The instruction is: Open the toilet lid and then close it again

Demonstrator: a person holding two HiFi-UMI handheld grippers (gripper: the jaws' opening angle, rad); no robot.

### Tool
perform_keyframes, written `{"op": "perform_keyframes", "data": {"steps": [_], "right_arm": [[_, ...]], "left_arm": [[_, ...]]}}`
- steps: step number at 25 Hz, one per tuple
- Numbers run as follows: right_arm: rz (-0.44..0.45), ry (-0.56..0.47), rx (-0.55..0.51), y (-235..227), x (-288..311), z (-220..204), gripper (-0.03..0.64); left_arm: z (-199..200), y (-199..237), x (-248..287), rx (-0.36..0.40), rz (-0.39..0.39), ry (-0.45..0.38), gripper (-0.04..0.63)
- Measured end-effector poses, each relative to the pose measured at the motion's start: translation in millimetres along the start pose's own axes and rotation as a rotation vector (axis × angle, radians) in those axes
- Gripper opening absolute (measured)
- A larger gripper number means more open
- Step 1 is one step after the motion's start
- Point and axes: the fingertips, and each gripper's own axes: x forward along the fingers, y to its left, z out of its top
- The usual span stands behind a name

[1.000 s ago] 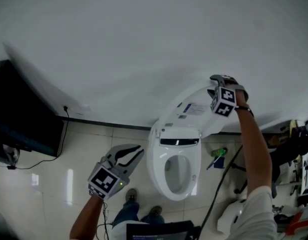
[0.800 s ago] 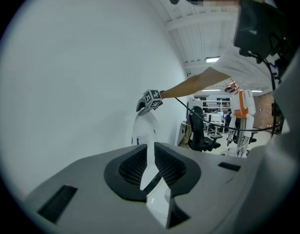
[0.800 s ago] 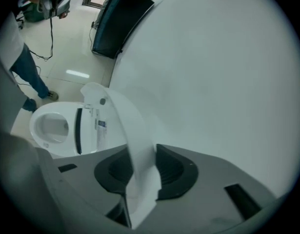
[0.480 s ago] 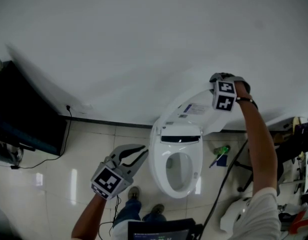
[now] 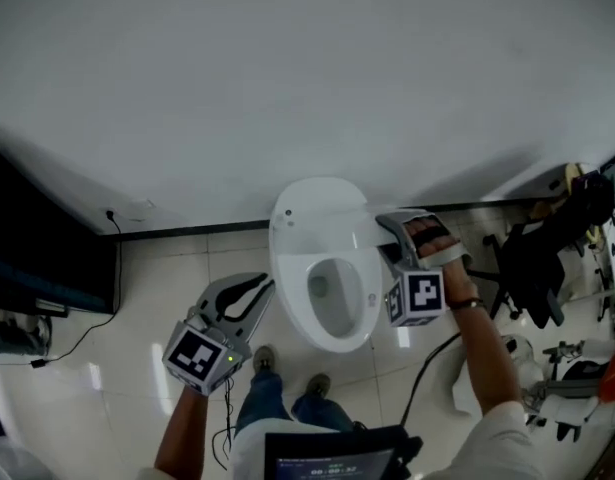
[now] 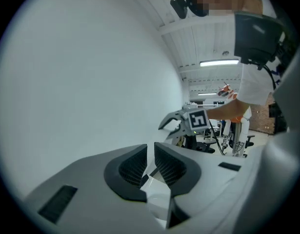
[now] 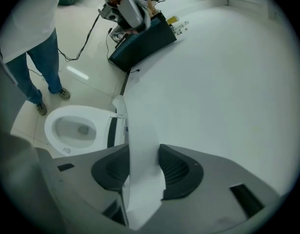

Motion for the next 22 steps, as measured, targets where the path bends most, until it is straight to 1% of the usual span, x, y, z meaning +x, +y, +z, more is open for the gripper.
{"op": "perform_keyframes", "data": {"steps": [4, 7, 11, 14, 17, 18, 22], "right_arm": [[0.014, -0.034, 0.031, 89, -40, 10, 0.187], [0.034, -0.066, 0.070, 143, -57, 15, 0.202], [0.088, -0.115, 0.153, 221, -74, 16, 0.213], [0.126, -0.143, 0.204, 282, -75, 20, 0.216], [0.222, -0.166, 0.274, 345, -68, 24, 0.215], [0.254, -0.172, 0.303, 366, -63, 25, 0.146], [0.366, -0.171, 0.359, 444, -35, 29, 0.141]], "left_arm": [[-6, -46, 1, 0.002, -0.011, -0.003, 0.041], [-17, -83, 5, 0.005, -0.029, 0.007, 0.041], [-43, -132, 17, 0.019, -0.075, 0.037, 0.041], [-71, -156, 23, 0.023, -0.106, 0.074, 0.041], [-98, -170, 32, 0.013, -0.118, 0.082, 0.041], [-106, -172, 34, 0.005, -0.116, 0.085, 0.041], [-135, -176, 40, -0.021, -0.099, 0.090, 0.040]]}}
